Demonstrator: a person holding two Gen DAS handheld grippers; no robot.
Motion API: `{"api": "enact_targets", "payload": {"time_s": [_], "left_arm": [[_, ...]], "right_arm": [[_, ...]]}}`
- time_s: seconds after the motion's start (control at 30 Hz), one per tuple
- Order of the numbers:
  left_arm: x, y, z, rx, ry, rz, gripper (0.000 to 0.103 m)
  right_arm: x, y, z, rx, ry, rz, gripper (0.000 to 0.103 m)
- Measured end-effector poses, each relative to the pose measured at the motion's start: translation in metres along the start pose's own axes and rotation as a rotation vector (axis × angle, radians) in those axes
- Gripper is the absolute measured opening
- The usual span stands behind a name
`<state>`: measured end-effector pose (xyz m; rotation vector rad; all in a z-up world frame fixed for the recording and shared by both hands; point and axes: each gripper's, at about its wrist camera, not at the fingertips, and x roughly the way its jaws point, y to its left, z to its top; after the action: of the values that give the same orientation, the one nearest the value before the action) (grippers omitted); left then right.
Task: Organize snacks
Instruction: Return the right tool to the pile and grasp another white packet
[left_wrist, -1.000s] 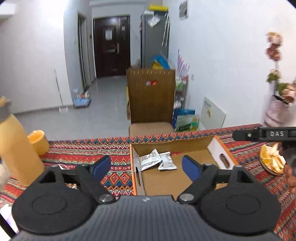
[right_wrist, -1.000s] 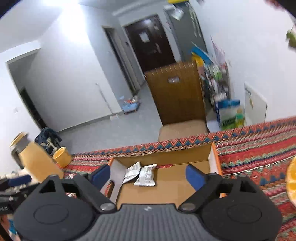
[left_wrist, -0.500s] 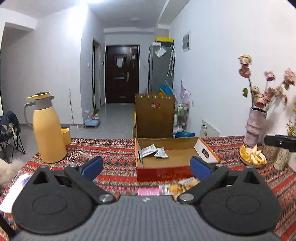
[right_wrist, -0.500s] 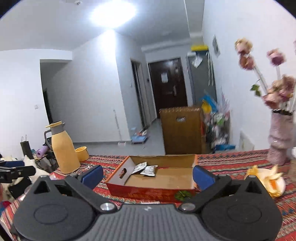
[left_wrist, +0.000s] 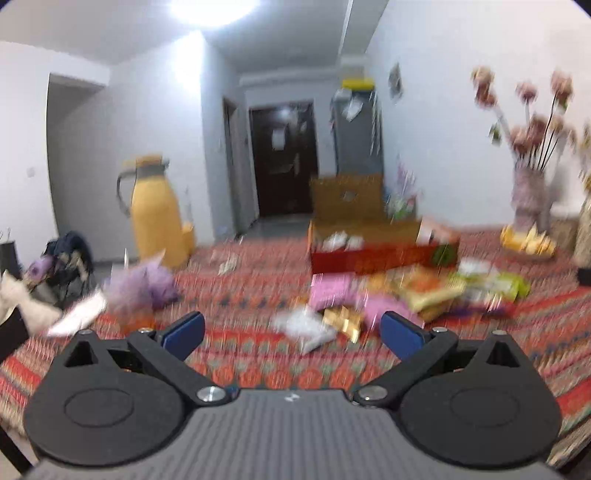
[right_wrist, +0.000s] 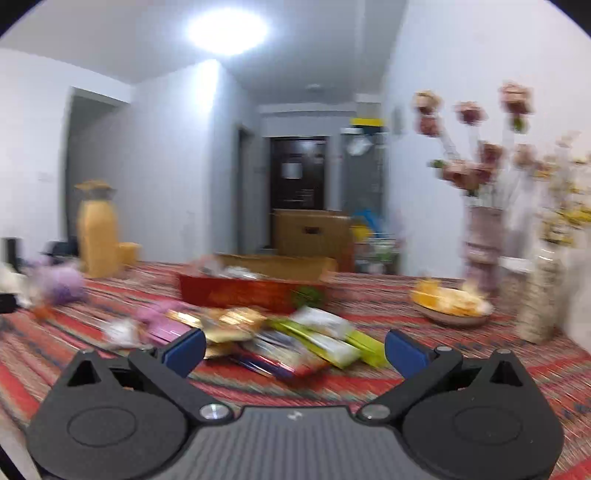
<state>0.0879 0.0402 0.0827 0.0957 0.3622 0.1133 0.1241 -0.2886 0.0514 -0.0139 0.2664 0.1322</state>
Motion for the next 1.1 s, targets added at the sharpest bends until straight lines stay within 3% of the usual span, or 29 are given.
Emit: {"api": "enact_targets", "payload": {"time_s": [0.07,0.17,0.4,0.6,0.73,0.87,1.1], "left_arm": [[0.013,-0.003,-0.011,0.005,0.092,0.004,0.103],[0.029,-0.003,-0.023,-0.013,0.178,0.001,0.103],[0.075,-0.007,-0.019,-0.062,0.253,0.002,0.103],[0.137,-0.007,-0.002,-0.149,0.272,0.011,0.102],[0.186,-0.006,0.009,-0.159,0.28,0.069,0.084],[0.232,0.002,0.015,-0.213,0.337,0.099,0.077],[0.262,0.009,0.008,-0.236,0.382,0.069,0.073]], "right_arm": [[0.005,-0.004,-0.016,0.041,0.056,-0.032,0.103],[0.015,-0.013,-0.037,0.121,0.164,0.034,0.103],[0.034,-0.015,-0.051,0.158,0.23,0.038,0.103],[0.062,-0.021,-0.034,0.082,0.197,0.072,0.103],[0.093,-0.029,-0.015,0.068,0.193,0.072,0.103],[0.13,-0.04,0.006,0.056,0.198,0.1,0.103],[0.216,-0.043,0.031,-0.072,0.217,0.104,0.092]]}}
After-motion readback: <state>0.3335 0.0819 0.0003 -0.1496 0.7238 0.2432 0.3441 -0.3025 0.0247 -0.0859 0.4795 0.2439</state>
